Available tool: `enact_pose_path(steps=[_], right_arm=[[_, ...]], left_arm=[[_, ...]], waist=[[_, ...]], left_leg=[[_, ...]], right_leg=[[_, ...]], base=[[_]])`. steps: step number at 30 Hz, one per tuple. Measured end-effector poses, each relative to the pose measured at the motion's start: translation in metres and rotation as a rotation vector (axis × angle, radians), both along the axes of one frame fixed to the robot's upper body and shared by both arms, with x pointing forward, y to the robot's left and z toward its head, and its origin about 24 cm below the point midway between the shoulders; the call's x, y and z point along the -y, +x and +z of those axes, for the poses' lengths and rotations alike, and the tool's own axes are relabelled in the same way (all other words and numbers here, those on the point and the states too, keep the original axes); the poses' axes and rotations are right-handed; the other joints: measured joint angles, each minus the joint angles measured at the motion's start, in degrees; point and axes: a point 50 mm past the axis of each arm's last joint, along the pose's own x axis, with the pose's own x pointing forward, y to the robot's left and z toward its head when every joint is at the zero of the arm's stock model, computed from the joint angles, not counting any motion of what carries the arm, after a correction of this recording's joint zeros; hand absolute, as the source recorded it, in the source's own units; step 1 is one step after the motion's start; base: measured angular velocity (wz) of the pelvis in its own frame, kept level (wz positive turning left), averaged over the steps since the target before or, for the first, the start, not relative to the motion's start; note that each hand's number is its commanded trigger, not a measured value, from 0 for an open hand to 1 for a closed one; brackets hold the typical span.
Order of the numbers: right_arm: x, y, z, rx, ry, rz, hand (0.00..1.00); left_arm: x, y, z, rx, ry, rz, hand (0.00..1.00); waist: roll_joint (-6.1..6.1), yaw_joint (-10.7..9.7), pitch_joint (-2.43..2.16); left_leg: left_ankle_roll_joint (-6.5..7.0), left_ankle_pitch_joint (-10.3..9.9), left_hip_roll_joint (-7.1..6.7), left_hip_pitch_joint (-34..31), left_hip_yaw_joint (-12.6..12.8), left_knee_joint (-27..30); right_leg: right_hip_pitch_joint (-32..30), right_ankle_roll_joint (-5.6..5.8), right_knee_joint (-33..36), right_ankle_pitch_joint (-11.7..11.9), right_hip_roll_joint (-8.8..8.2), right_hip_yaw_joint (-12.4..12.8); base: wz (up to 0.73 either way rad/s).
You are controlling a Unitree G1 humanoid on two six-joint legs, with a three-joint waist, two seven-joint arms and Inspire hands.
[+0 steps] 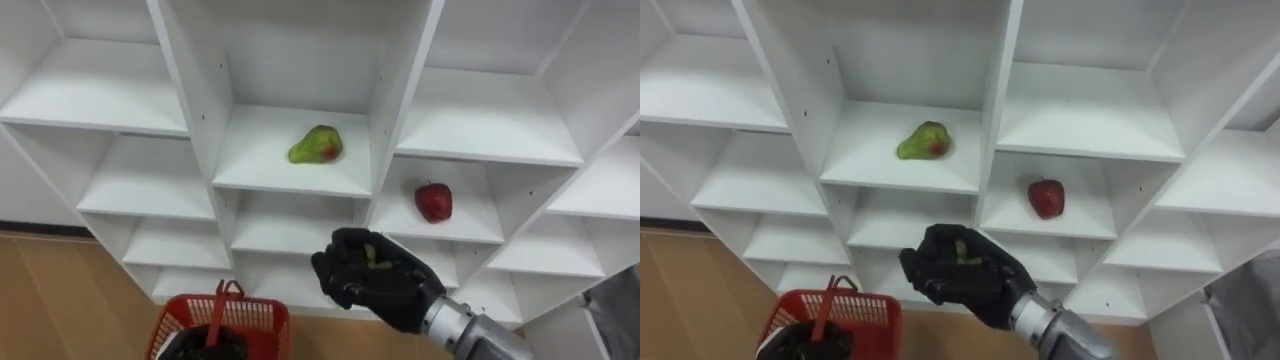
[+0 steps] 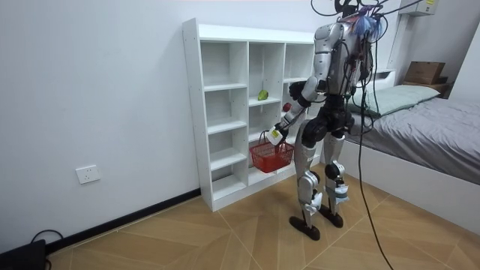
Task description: Collect fruits from the closet
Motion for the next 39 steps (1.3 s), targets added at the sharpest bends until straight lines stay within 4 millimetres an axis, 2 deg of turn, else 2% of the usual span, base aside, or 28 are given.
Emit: enact_pose_path(steps=[2,5,8,13,16,20,27,31,39], right_arm=[[0.006,-0.004,-0.014,-0.067,-0.019,-0.025,1.00],[0.012,-0.010,-0.032,-0.158,-0.043,-0.067,1.00],[0.013,-0.015,-0.048,-0.244,-0.078,-0.092,1.00],[0.012,-0.018,-0.068,-0.356,-0.138,-0.109,1.00],[0.012,-0.008,-0.068,-0.363,-0.160,-0.128,1.00],[0.010,0.003,-0.073,-0.398,-0.195,-0.149,1.00],[0.015,0.005,-0.078,-0.460,-0.208,-0.207,1.00],[0.013,0.002,-0.082,-0.502,-0.215,-0.208,1.00],[0.014,0.011,-0.079,-0.501,-0.219,-0.232,1.00]], left_arm=[[0.002,0.021,0.009,0.061,0.011,-0.003,1.00],[0.011,0.042,0.019,0.124,0.020,-0.025,1.00],[0.025,0.049,0.021,0.138,0.011,-0.067,1.00],[0.041,0.049,0.020,0.136,-0.021,-0.106,1.00],[0.046,0.051,0.021,0.141,-0.017,-0.138,1.00],[0.049,0.052,0.019,0.131,-0.017,-0.158,1.00],[0.063,0.049,0.013,0.096,-0.048,-0.188,1.00],[0.068,0.047,0.008,0.063,-0.052,-0.217,1.00],[0.063,0.040,0.000,0.004,-0.026,-0.237,1.00]], waist=[[-0.01,0.10,0.04],[0.30,0.20,0.18],[0.50,0.17,0.31],[0.85,0.14,0.51],[1.50,-0.06,0.90],[1.83,-0.01,1.04],[2.15,0.11,1.31],[2.99,0.13,1.78],[3.33,0.03,1.74]], left_leg=[[0.04,0.00,0.07,-2.20,-0.53,0.81],[0.07,0.00,0.37,-5.23,-0.83,2.48],[0.11,0.29,0.54,-7.09,-0.89,2.57],[0.10,0.60,1.05,-9.29,-0.91,3.14],[0.07,0.63,1.08,-10.89,-0.85,3.63],[0.04,0.67,1.08,-11.92,-0.88,3.84],[0.05,0.68,1.07,-13.56,-1.11,4.34],[0.10,0.72,1.09,-14.16,-1.02,4.16],[0.11,1.12,1.11,-15.48,-0.85,4.45]], right_leg=[[-1.71,-0.17,0.28,0.27,0.14,-0.04],[-4.57,-0.37,1.15,0.54,0.25,0.12],[-6.39,-0.52,1.06,1.15,0.42,0.11],[-8.54,-0.72,0.99,1.58,0.48,-0.27],[-10.08,-0.86,1.15,1.83,0.56,-0.38],[-11.40,-0.86,1.89,1.82,0.61,-0.46],[-12.69,-0.86,1.88,1.82,0.61,-0.66],[-13.21,-0.91,2.02,1.85,0.63,-0.55],[-14.91,-0.99,2.63,1.90,0.58,-0.49]], base=[[0.06],[0.01],[-0.05],[0.00],[-0.01],[0.00],[0.00],[0.00],[0.00]])
